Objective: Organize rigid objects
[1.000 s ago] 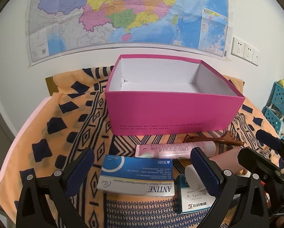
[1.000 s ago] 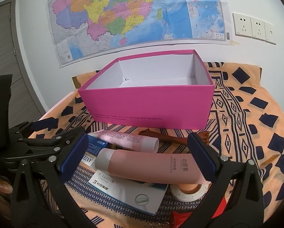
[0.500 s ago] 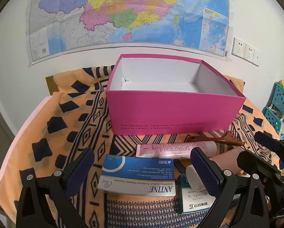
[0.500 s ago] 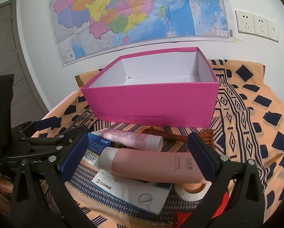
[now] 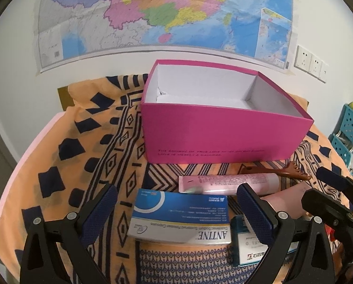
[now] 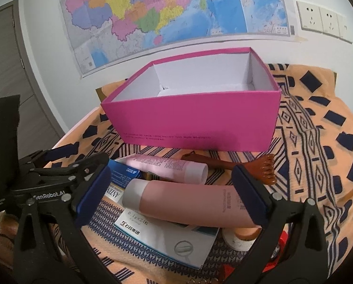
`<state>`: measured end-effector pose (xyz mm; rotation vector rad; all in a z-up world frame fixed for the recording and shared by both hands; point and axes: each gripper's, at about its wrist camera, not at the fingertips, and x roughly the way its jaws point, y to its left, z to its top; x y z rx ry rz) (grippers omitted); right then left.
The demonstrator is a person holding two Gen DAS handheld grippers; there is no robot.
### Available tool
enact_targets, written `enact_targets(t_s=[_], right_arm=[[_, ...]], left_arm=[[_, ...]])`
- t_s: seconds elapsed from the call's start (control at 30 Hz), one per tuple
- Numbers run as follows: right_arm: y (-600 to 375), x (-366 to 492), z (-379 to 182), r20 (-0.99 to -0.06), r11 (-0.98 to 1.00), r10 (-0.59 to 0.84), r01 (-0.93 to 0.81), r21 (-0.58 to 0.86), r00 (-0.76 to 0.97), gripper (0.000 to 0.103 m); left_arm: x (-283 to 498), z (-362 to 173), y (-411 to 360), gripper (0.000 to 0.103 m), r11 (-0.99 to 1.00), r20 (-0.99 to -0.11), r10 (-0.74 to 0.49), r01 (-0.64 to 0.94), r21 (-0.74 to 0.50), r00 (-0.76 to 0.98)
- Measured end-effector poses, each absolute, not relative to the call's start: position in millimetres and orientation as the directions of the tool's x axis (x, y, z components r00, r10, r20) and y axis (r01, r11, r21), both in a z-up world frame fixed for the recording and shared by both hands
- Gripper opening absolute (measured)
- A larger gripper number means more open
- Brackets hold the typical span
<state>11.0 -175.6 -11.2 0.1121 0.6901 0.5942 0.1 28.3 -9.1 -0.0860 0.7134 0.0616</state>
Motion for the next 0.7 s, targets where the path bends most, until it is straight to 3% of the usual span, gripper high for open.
enact_targets(t_s=[0.37, 0.53, 0.63, 0.7], right_arm=[[-177, 17, -21, -0.605, 0.84, 0.532, -0.463, 0.284, 0.593, 0.099], [-202, 24, -24, -0.636, 0.88, 0.469, -0.388, 0.275, 0.613, 0.099], [-219, 29, -29, -0.664, 0.899, 0.435, -0.34, 0.277, 0.608, 0.088], [-228, 33, -34, -0.685, 0.905, 0.423, -0.314, 0.287, 0.594, 0.08]], left_arm=[[2, -16, 34, 0.102, 0.996, -0.671, -0.008, -0.057, -0.074, 0.741], [-1, -18, 20, 0.102, 0.994, -0.677, -0.103, 0.052, -0.095, 0.729], [-3, -17, 6, 0.098, 0.987, -0.673, -0.157, 0.123, -0.099, 0.723], [-4, -17, -3, 0.09, 0.982, -0.674, -0.184, 0.165, -0.092, 0.715]])
